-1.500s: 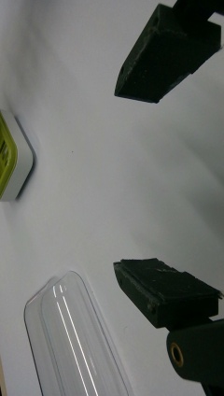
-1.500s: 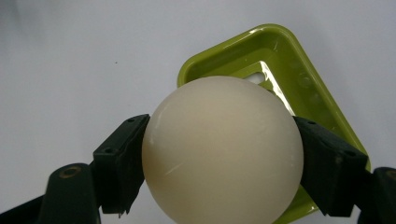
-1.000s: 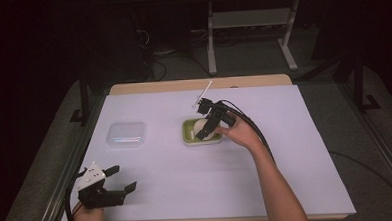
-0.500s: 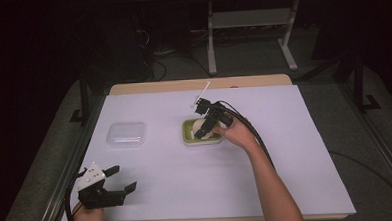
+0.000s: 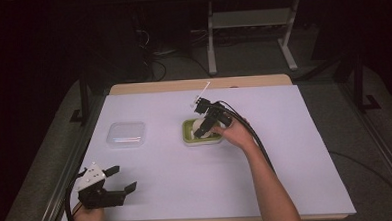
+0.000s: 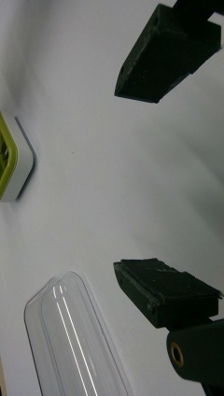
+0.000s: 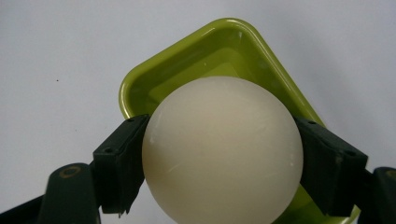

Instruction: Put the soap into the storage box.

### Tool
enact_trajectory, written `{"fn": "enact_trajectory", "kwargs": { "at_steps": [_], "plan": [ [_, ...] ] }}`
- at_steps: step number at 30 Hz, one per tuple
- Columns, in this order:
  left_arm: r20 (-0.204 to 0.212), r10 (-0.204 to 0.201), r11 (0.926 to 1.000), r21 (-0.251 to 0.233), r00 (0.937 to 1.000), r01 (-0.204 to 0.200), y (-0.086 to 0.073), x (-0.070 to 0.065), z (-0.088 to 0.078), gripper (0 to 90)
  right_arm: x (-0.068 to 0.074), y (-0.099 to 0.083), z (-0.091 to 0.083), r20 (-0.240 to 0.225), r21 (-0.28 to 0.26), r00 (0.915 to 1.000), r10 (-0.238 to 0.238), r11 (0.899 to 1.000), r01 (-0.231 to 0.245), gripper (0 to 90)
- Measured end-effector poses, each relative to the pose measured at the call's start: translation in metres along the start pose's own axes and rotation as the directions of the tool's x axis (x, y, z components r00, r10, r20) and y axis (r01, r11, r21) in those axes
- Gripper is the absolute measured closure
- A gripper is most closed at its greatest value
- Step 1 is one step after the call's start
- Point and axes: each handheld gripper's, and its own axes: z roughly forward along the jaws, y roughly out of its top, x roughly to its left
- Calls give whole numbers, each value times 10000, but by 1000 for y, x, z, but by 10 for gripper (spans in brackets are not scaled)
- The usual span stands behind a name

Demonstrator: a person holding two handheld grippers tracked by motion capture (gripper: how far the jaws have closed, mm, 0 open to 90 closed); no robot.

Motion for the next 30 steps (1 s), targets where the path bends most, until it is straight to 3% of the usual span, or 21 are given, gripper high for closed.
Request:
{"fn": "enact_trajectory", "kwargs": {
  "at_steps": [30],
  "plan": [
    [20,-5,10000,21,10000,5,0,-1,1,130,-2,1,11,172,156,9995,267,9995,-269,228]
  ]
}}
